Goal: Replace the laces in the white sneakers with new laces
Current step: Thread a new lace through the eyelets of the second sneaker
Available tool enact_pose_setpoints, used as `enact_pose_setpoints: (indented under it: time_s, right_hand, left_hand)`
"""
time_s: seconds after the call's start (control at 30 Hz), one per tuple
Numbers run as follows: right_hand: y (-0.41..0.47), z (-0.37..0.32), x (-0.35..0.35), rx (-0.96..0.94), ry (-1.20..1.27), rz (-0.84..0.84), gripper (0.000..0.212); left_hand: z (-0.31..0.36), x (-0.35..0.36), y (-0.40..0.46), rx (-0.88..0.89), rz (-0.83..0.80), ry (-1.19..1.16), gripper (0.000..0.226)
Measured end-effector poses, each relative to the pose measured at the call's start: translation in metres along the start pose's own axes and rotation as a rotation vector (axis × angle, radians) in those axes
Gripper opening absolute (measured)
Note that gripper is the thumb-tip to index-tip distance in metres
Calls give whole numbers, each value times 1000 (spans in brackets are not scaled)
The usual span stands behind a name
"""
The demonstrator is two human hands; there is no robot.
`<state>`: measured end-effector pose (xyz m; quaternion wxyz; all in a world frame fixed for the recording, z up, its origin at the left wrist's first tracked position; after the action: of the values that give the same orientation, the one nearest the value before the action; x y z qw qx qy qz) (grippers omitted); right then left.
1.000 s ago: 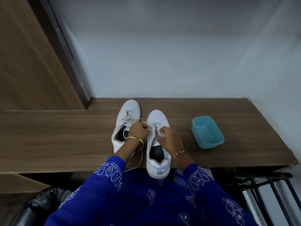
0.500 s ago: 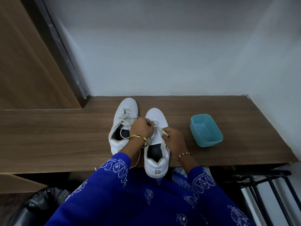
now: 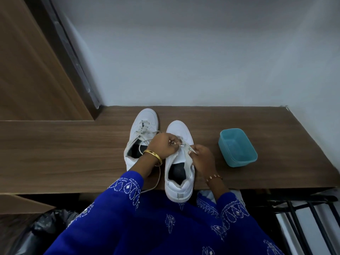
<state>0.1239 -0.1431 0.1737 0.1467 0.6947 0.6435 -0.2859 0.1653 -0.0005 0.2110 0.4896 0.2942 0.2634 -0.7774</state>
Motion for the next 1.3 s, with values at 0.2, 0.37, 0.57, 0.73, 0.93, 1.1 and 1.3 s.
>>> enact_pose_setpoints:
  time_s: [0.2,0.37,0.57,0.73,0.93,1.1,1.3]
  right_hand:
    - [1,3,0,25,46,-12,15]
    - [1,3,0,26,90,-15,14]
    - [1,7,2,43,145,-18,13]
    - [2,9,2,36,146,-18,15]
    - [1,9,2,34,139,-18,15]
    - [2,8,3,33,123,-22,20]
    - [-1,4,1,26,114,-18,21]
  left_hand:
    - [23,8,4,-116,133,469,24]
    - [12,15,7,-232,185,381,29]
    - [-3,18,4,-353,214,137,24]
    - [-8,20,5,-370,230,4,20]
    - [-20,24,7,-427,294,-201,10]
    - [-24,28,8,-499,349,-311,9]
    - [-17,25,7,-495,360,-268,14]
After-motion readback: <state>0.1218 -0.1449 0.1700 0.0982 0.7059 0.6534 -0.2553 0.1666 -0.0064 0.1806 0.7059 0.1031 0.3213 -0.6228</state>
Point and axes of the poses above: each hand's wrist, its own y-axis towards the middle knuckle, its own x-axis out of the palm, z = x × y, the point moved 7 cm from there along y, towards the middle knuckle, and after that the axes turned 6 degrees about -z, right-handed, at the moved point
